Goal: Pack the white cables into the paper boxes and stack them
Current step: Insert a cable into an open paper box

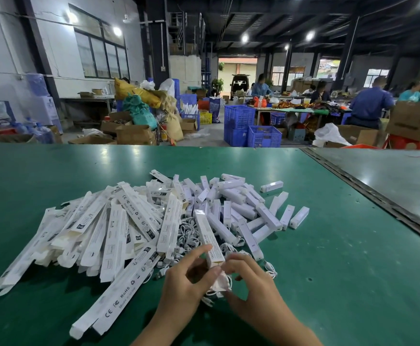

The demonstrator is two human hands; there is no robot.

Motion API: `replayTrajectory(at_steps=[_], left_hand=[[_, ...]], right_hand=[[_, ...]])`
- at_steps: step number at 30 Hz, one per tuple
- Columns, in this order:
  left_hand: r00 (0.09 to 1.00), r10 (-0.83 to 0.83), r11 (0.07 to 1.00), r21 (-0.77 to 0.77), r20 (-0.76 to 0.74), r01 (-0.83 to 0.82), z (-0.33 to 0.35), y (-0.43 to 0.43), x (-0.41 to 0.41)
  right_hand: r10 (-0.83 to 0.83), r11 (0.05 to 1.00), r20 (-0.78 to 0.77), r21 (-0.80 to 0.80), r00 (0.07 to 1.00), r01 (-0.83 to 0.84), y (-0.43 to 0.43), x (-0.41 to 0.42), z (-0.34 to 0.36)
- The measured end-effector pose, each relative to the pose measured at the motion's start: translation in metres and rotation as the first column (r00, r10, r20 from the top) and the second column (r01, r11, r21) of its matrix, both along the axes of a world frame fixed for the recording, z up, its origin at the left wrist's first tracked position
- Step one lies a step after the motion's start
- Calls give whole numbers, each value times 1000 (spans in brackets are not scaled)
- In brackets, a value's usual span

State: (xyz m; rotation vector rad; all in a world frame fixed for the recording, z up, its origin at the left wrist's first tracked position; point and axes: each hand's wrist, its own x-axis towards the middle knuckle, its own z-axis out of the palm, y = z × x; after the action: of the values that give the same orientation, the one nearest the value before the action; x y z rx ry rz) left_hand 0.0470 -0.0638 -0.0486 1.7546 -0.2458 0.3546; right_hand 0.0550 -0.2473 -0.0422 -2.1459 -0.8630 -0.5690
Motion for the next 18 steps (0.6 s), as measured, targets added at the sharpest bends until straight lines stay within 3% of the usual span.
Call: replayTrajectory(at_steps=[12, 18], left_hand=[[999, 8, 1000, 7, -46, -7, -3, -5, -3], [999, 9, 1000, 1, -32, -9, -2, -7, -4]], right_hand=[[-126, 982, 58, 146, 990, 117, 5, -8, 6], [-96, 983, 195, 172, 976, 62, 4, 1, 3]])
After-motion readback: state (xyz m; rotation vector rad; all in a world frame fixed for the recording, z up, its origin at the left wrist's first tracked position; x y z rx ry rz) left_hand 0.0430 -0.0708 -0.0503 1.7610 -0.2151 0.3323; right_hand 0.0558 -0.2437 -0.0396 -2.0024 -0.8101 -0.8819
